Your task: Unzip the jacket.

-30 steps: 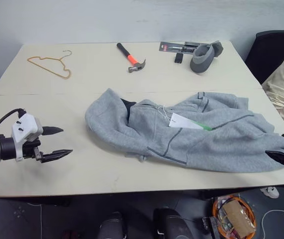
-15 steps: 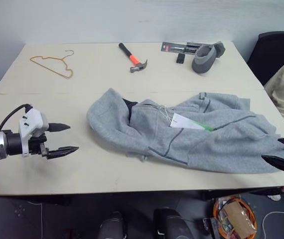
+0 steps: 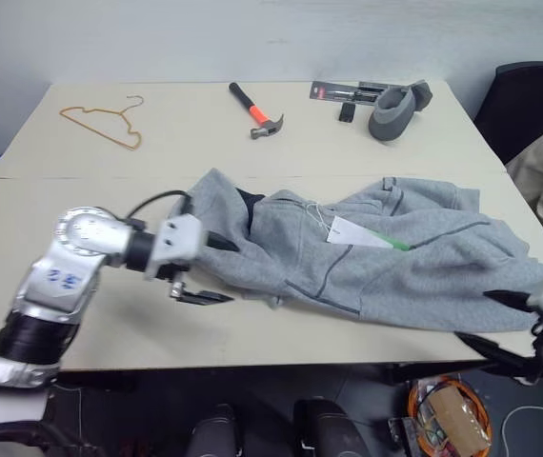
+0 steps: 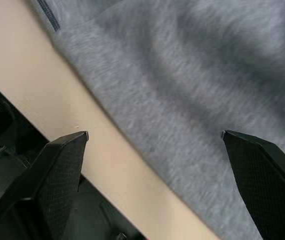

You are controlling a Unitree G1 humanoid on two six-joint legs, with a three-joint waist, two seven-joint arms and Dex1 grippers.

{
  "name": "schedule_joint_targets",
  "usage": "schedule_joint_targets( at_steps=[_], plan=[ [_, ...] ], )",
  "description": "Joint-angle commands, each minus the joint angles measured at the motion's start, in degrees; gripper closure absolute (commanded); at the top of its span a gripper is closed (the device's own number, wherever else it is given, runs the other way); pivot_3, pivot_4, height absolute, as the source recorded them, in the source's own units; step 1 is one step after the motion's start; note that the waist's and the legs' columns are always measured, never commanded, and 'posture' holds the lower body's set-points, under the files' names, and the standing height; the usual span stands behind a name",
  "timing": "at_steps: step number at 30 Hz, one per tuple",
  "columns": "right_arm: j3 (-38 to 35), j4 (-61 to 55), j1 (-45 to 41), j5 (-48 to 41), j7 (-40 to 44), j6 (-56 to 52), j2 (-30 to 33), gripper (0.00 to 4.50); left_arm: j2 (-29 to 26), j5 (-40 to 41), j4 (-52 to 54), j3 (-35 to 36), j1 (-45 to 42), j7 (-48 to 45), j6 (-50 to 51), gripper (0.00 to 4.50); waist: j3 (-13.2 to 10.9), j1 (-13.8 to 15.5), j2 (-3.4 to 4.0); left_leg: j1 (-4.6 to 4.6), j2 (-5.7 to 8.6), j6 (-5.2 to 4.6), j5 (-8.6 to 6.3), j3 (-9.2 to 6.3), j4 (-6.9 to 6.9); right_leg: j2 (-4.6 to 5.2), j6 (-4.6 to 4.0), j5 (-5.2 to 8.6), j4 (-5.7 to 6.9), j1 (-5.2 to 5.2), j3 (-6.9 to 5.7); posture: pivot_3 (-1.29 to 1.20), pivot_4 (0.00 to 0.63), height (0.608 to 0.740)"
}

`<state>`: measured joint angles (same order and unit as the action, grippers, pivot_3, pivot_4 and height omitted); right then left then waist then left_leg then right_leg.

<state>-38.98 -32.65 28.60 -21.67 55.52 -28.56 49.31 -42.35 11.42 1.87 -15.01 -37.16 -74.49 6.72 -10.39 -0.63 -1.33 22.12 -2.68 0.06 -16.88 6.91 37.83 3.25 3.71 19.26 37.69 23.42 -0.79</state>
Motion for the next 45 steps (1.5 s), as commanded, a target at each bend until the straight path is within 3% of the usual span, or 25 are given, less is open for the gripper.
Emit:
schedule_joint_targets(
  at_steps=[1, 7, 11, 15, 26, 35, 38, 45],
  plan=[
    [-1.41, -0.45, 3.05, 4.45, -1.45, 5.18, -2.23, 0.00, 4.43, -3.24, -3.74, -4.06, -3.39, -1.05, -5.29, 0.04, 0.00, 0.22, 0.00, 0.01, -0.01, -0.01, -0.01, 0.01, 0.07, -0.18, 0.00, 0.00, 0.01, 0.01, 0.01, 0.00, 0.150, 0.740],
    [-4.00, 2.84, 7.92, 8.52, -1.48, 10.96, -4.15, 0.00, 15.12, -10.69, -15.92, -8.23, -8.78, 5.23, -11.89, 0.04, 0.00, 0.68, 0.00, 0.01, -0.06, -0.05, -0.04, 0.05, 0.23, -0.55, 0.10, -0.05, 0.02, -0.02, 0.28, 0.00, 0.150, 0.740],
    [-4.62, 5.55, 8.23, 10.80, -2.73, 13.38, -4.57, 0.00, 18.03, -13.61, -20.82, -10.12, -9.63, 5.66, -16.12, 0.04, 0.00, 0.41, 0.00, -0.01, -0.10, -0.06, -0.08, 0.02, 0.21, -0.62, 0.12, -0.06, 0.03, 0.00, 0.41, 0.00, 0.150, 0.740],
    [-3.42, 8.53, 6.22, 12.67, -4.58, 14.86, -4.11, 0.00, 19.12, -14.81, -22.83, -10.38, -9.86, 5.70, -18.71, 0.89, 0.01, 0.46, 0.01, -0.11, -0.09, -0.03, -0.10, -0.02, 0.19, -0.61, 0.12, -0.06, 0.07, 0.01, 0.59, 0.00, 0.150, 0.740],
    [5.49, 21.97, -2.05, 21.61, -7.97, 22.60, 0.56, 0.00, 17.55, -14.45, -20.91, -9.04, -8.75, 4.35, -18.92, 4.34, 0.02, 0.51, 0.04, -0.12, -0.07, -0.04, -0.10, 0.00, 0.21, -0.61, 0.12, -0.06, 0.11, 0.01, 0.62, 0.00, 0.150, 0.740],
    [12.12, 35.96, -11.01, 25.81, -10.96, 29.73, 4.68, 0.00, 17.23, -13.32, -15.61, -7.56, -7.71, 5.36, -12.71, 4.46, 0.06, 0.29, -0.03, -0.18, -0.08, -0.04, -0.10, 0.06, 0.29, -0.63, 0.13, -0.07, 0.15, -0.03, 0.68, 0.00, 0.150, 0.740],
    [14.94, 39.66, -14.58, 26.60, -11.96, 31.55, 4.82, 0.60, 16.98, -13.21, -14.23, -7.15, -7.33, 5.21, -11.73, 4.50, 0.08, 0.33, -0.09, -0.25, -0.10, -0.04, -0.10, 0.07, 0.30, -0.62, 0.13, -0.07, 0.15, -0.09, 0.68, 0.00, 0.150, 0.740],
    [16.50, 41.90, -14.66, 24.62, -8.89, 33.92, 6.16, 2.80, 15.39, -12.78, -12.21, -6.37, -6.31, 5.01, -10.77, 4.50, 0.08, 0.32, -0.12, -1.00, -0.20, 0.02, -0.27, 0.14, 0.22, -0.58, 0.12, -0.06, -0.05, -0.88, 0.76, 0.00, 0.150, 0.740]
  ],
)
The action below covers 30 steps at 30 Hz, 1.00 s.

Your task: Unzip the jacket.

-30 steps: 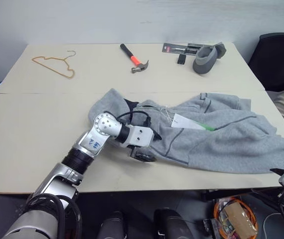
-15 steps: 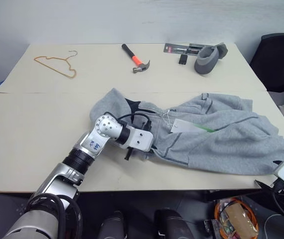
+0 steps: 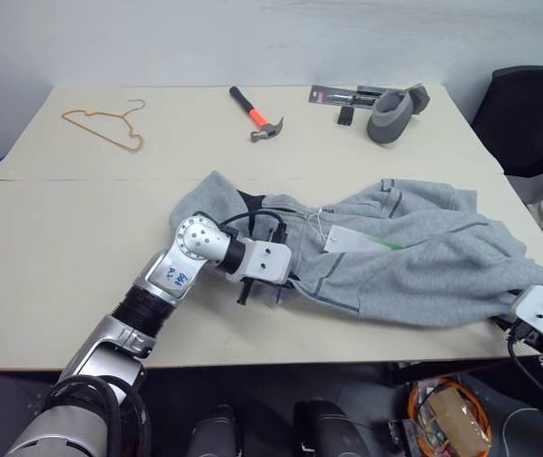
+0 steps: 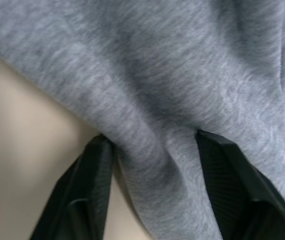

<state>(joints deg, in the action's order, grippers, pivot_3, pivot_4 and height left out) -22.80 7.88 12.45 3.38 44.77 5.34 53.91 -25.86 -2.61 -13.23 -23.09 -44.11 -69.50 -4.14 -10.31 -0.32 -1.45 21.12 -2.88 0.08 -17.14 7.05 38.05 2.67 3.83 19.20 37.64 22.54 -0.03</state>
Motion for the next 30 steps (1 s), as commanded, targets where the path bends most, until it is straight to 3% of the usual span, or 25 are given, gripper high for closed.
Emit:
schedule_joint_targets(
  at_steps=[1, 5, 11, 16, 20, 25, 27, 30],
  plan=[
    [0.08, 1.02, 1.94, -1.08, 2.72, -0.17, 1.74, 3.08, -1.40, 1.33, 3.18, 1.81, 0.88, -0.07, 0.16, 4.50, 0.00, 0.00, 0.00, -0.01, -0.01, 0.00, -0.02, 0.00, 0.00, 0.00, 0.00, 0.00, -0.01, -0.01, 0.00, 0.00, 0.150, 0.740],
    [-2.08, -3.46, 5.85, -5.74, 8.93, -2.32, 3.20, 4.45, -3.67, 1.80, 4.92, 2.08, 2.63, -1.10, -0.36, 4.50, 0.00, 0.12, 0.01, 0.00, -0.06, 0.02, -0.05, 0.00, -0.01, 0.04, -0.01, 0.01, -0.02, 0.00, 0.02, 0.00, 0.150, 0.740],
    [-8.55, -16.48, 17.58, -15.40, 21.35, -9.13, 4.21, 4.45, -8.48, 3.27, 7.53, 2.76, 6.05, -3.84, -3.15, 4.50, -0.03, 0.16, 0.06, 0.01, -0.17, 0.09, -0.11, -0.01, -0.03, 0.00, -0.07, 0.04, -0.04, 0.00, 0.01, 0.00, 0.150, 0.740],
    [-14.97, -38.42, 34.64, -27.29, 30.21, -21.11, 0.15, 4.45, -11.52, 4.41, 7.81, 3.88, 7.80, -5.30, -5.53, 4.50, -0.04, -0.01, 0.09, -0.01, -0.24, 0.10, -0.17, -0.02, -0.08, -0.04, -0.12, 0.07, -0.05, 0.00, 0.01, 0.00, 0.150, 0.740],
    [-11.47, -52.87, 41.68, -31.69, 25.70, -27.49, -5.42, 4.45, -12.22, 4.37, 6.02, 4.17, 7.57, -5.13, -7.18, 4.50, -0.04, -0.02, 0.08, -0.03, -0.39, 0.07, -0.30, -0.07, -0.08, -0.11, -0.21, 0.11, -0.03, -0.01, -0.03, 0.00, 0.150, 0.740],
    [0.16, -59.14, 43.68, -25.58, 16.21, -29.34, -10.92, 4.45, -11.39, 4.09, 4.73, 4.11, 6.81, -4.49, -8.25, 4.50, -0.01, 0.07, 0.03, 0.00, -0.38, -0.07, -0.45, -0.11, -0.05, -0.06, -0.29, 0.16, -0.02, 0.01, -0.10, 0.00, 0.150, 0.740],
    [-0.71, -58.55, 42.46, -27.21, 13.71, -32.33, -11.90, 4.01, -11.05, 4.13, 4.38, 3.95, 6.48, -4.40, -8.37, 4.50, 0.00, 0.05, 0.00, 0.01, -0.37, -0.07, -0.45, -0.09, -0.05, -0.04, -0.30, 0.16, -0.02, 0.02, -0.09, 0.00, 0.150, 0.740],
    [-6.79, -57.45, 42.54, -29.30, 16.67, -32.41, -10.32, 3.28, -10.73, 4.05, 3.69, 3.72, 6.12, -4.50, -9.02, 4.50, 0.00, 0.11, 0.01, 0.00, -0.37, -0.09, -0.46, -0.06, -0.02, -0.04, -0.30, 0.17, -0.01, 0.02, -0.08, 0.00, 0.150, 0.740]
  ],
)
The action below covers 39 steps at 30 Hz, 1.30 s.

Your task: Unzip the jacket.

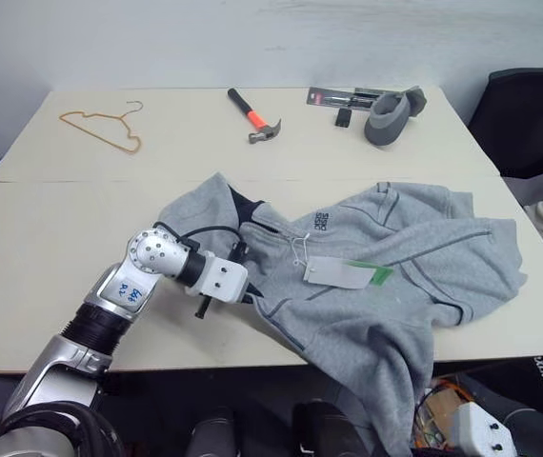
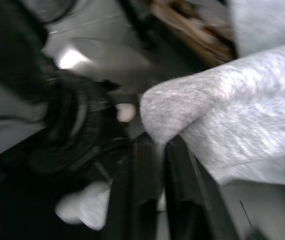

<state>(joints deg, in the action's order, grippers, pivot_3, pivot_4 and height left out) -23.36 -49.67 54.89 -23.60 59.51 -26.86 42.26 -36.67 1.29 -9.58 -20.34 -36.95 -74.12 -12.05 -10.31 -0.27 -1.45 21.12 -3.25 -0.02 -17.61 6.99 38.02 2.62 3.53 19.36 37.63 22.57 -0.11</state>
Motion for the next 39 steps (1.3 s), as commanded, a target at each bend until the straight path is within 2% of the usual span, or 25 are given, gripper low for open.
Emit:
schedule_joint_targets(
  at_steps=[1, 5, 8, 10, 14, 20, 25, 30, 34, 39],
  plan=[
    [-9.69, 2.26, -1.60, -1.91, 2.46, 0.53, 2.39, 2.95, 0.15, 0.18, -0.09, 0.95, -1.09, 0.07, -1.25, 4.50, 0.00, 0.01, 0.00, 0.00, 0.00, -0.01, -0.01, -0.02, 0.00, -0.02, -0.01, 0.01, 0.00, 0.00, -0.02, 0.00, 0.150, 0.740],
    [-18.09, 15.76, -11.17, 4.23, 2.86, 6.87, 9.42, 1.74, 0.57, 0.20, -0.36, 0.87, -1.21, 0.19, -1.59, 4.50, 0.04, 0.03, -0.07, -0.01, 0.02, -0.08, -0.05, 0.03, 0.04, -0.04, 0.02, -0.01, -0.02, -0.02, 0.01, 0.00, 0.150, 0.740],
    [-16.76, 30.48, -18.68, 14.53, 0.82, 19.02, 16.67, 0.84, 0.78, 0.16, -0.42, 1.01, -1.21, 0.46, -1.77, 4.50, 0.03, 0.07, -0.06, -0.03, 0.12, -0.11, -0.05, 0.08, 0.01, -0.05, 0.02, -0.01, -0.01, 0.02, 0.05, 0.00, 0.150, 0.740],
    [-12.92, 42.12, -25.24, 21.17, -3.25, 29.13, 20.77, 0.84, 0.93, 0.26, 0.07, 1.15, -1.01, 0.81, -1.41, 4.50, 0.02, 0.08, -0.05, 0.00, 0.11, -0.08, -0.03, 0.07, 0.00, -0.12, 0.01, 0.00, -0.02, 0.06, 0.06, 0.00, 0.150, 0.740],
    [-2.70, 60.76, -38.95, 31.75, -12.56, 46.35, 25.17, 0.84, 0.98, 0.31, 1.25, 1.33, -0.44, 1.47, -0.57, 4.50, -0.04, -0.08, 0.04, -0.02, 0.12, 0.19, 0.14, 0.19, 0.00, -0.13, 0.03, 0.01, -0.02, 0.10, 0.13, 0.00, 0.150, 0.740],
    [10.24, 75.33, -50.96, 46.63, -25.45, 65.78, 29.30, 0.84, 0.54, 0.31, 2.79, 1.75, 0.00, 2.33, 0.74, 4.50, -0.08, -0.23, 0.14, -0.04, 0.08, 0.31, 0.22, 0.36, 0.02, -0.13, 0.06, 0.02, 0.09, 0.19, 0.30, 0.00, 0.150, 0.740],
    [16.19, 81.19, -58.23, 52.69, -34.27, 72.92, 29.21, 0.84, -0.15, 0.50, 3.36, 2.11, 0.27, 2.59, 1.25, 4.50, -0.09, -1.10, 0.16, -0.08, 0.05, 0.34, 0.24, 0.45, 0.07, -0.11, 0.08, 0.02, 0.17, 0.20, 0.37, 0.00, 0.150, 0.740],
    [21.38, 85.05, -65.62, 51.43, -35.24, 73.36, 24.53, 0.84, -0.32, 0.47, 3.83, 2.26, 0.38, 2.44, 1.57, 4.50, -0.09, -1.71, 0.16, -0.15, -0.05, 0.39, 0.26, 0.52, 0.05, -0.21, 0.07, 0.03, 0.18, 0.19, 0.42, 0.00, 0.150, 0.740],
    [24.52, 87.69, -67.70, 49.52, -31.67, 74.01, 23.24, 1.74, -0.31, 0.40, 3.68, 2.23, -0.05, 2.13, 1.70, 4.50, -0.09, -2.04, 0.14, -0.22, -0.09, 0.39, 0.26, 0.61, 0.04, -0.22, 0.07, 0.03, 0.21, 0.17, 0.48, 0.00, 0.150, 0.740],
    [24.78, 86.52, -65.64, 41.92, -24.19, 72.96, 24.60, 3.49, -0.81, 0.72, 3.59, 2.56, -0.05, 1.52, 1.65, 4.50, -0.09, -2.10, 0.14, -0.38, -0.09, 0.39, 0.26, 0.67, -0.01, -0.21, 0.06, 0.03, 0.21, 0.08, 0.53, 0.00, 0.150, 0.740]
  ],
)
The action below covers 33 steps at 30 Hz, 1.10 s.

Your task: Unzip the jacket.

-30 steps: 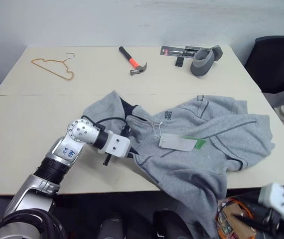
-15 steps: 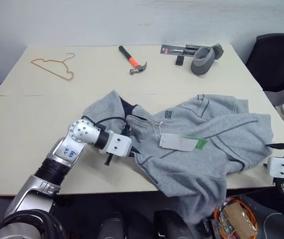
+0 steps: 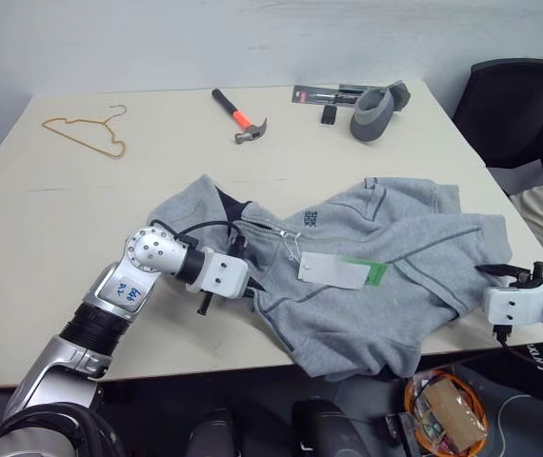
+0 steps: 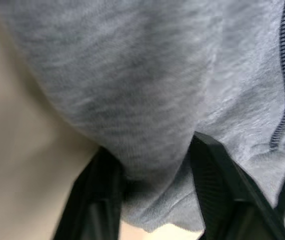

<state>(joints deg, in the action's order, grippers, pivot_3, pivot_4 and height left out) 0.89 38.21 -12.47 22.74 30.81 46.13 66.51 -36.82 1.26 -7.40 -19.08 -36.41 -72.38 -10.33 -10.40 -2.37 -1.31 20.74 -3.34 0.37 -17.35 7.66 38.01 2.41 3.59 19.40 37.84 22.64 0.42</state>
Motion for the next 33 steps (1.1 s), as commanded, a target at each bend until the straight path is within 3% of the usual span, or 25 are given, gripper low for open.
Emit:
schedule_joint_targets(
  at_steps=[1, 3, 5, 9, 11, 14, 16, 22, 27, 30, 33],
  plan=[
    [0.33, -2.13, 2.40, -5.92, 5.69, 0.14, 0.77, 3.82, -0.77, 0.85, 1.50, 1.37, -0.45, -0.33, -0.12, 4.50, 0.00, 0.01, 0.00, -0.02, 0.00, 0.00, 0.00, 0.00, 0.00, 0.00, 0.00, 0.00, 0.00, -0.02, 0.00, 0.00, 0.150, 0.740],
    [-0.43, -4.73, 4.48, -9.78, 8.96, -0.34, 1.85, 4.48, -1.04, 1.12, 1.68, 1.52, -0.01, -0.64, -0.26, 4.50, 0.00, 0.03, 0.00, -0.04, 0.00, 0.00, 0.00, 0.02, -0.01, 0.00, 0.00, 0.00, 0.00, -0.05, 0.02, 0.00, 0.150, 0.740],
    [-1.34, -7.92, 7.05, -13.49, 12.20, -1.56, 3.13, 4.48, -1.38, 1.42, 1.77, 1.71, 0.35, -0.96, -0.52, 4.50, 0.00, 0.08, 0.00, -0.08, 0.00, -0.01, -0.01, 0.04, -0.03, 0.02, 0.00, 0.00, -0.01, -0.06, 0.04, 0.00, 0.150, 0.740],
    [-8.97, -28.34, 25.02, -35.59, 28.07, -17.06, 8.28, 4.48, -3.04, 2.78, 1.26, 2.74, 1.33, -2.39, -1.60, 4.50, -0.01, 0.65, 0.03, -0.16, -0.03, -0.01, -0.04, 0.02, -0.17, 0.01, -0.02, 0.02, -0.06, -0.10, 0.07, 0.00, 0.150, 0.740],
    [-17.78, -41.98, 39.30, -42.93, 35.19, -27.00, 7.88, 4.48, -4.58, 3.30, 0.39, 3.18, 2.11, -3.70, -3.11, 4.50, 0.00, 0.78, 0.00, -0.16, -0.12, 0.03, -0.07, -0.05, -0.19, -0.04, -0.04, 0.03, -0.10, -0.16, 0.03, 0.00, 0.150, 0.740],
    [-27.39, -56.52, 55.06, -46.07, 41.91, -36.07, 4.18, 4.48, -6.56, 3.78, -1.18, 3.69, 3.02, -5.55, -5.81, 4.50, 0.02, 0.89, -0.02, -0.22, -0.14, 0.06, -0.14, -0.15, -0.29, -0.05, -0.07, 0.05, -0.15, -0.24, -0.03, 0.00, 0.150, 0.740],
    [-30.13, -62.98, 60.46, -45.68, 42.79, -40.00, 1.47, 4.48, -7.84, 4.27, -2.41, 4.06, 3.37, -7.06, -7.60, 4.50, 0.02, 0.87, -0.04, -0.19, -0.16, 0.08, -0.16, -0.20, -0.29, -0.06, -0.08, 0.05, -0.17, -0.24, -0.09, 0.00, 0.150, 0.740],
    [-27.42, -71.77, 60.60, -38.09, 35.76, -45.30, -5.82, 4.48, -11.72, 5.45, -8.43, 4.79, 2.44, -12.63, -13.96, 4.50, 0.07, 0.58, -0.14, -0.23, -0.17, 0.09, -0.22, -0.09, -0.27, 0.00, -0.13, 0.07, -0.13, -0.20, -0.09, 0.00, 0.150, 0.740],
    [-27.82, -62.69, 55.11, -25.47, 30.24, -40.52, -7.33, 4.48, -15.82, 9.42, -5.85, 4.36, 4.05, -19.34, -8.58, 4.50, 0.05, 0.77, -0.17, -0.20, -0.16, 0.08, -0.28, 0.03, -0.26, 0.00, -0.19, 0.11, -0.12, -0.09, -0.10, 0.00, 0.150, 0.740],
    [-30.31, -57.50, 53.78, -24.45, 31.06, -38.46, -6.79, 4.48, -21.85, 12.06, -0.78, 0.64, 7.17, -20.12, -5.38, 4.50, 0.02, 0.54, -0.20, -0.20, -0.19, 0.07, -0.33, 0.08, -0.28, -0.03, -0.23, 0.14, -0.14, -0.06, -0.07, 0.00, 0.150, 0.740],
    [-31.67, -54.59, 52.48, -24.60, 31.94, -36.83, -6.38, 4.48, -23.80, 12.70, 1.96, -0.46, 8.90, -20.12, -4.03, 4.50, 0.00, 0.54, -0.17, -0.24, -0.22, 0.09, -0.35, 0.14, -0.31, -0.05, -0.24, 0.17, -0.14, -0.06, -0.03, 0.00, 0.150, 0.740]
  ],
)
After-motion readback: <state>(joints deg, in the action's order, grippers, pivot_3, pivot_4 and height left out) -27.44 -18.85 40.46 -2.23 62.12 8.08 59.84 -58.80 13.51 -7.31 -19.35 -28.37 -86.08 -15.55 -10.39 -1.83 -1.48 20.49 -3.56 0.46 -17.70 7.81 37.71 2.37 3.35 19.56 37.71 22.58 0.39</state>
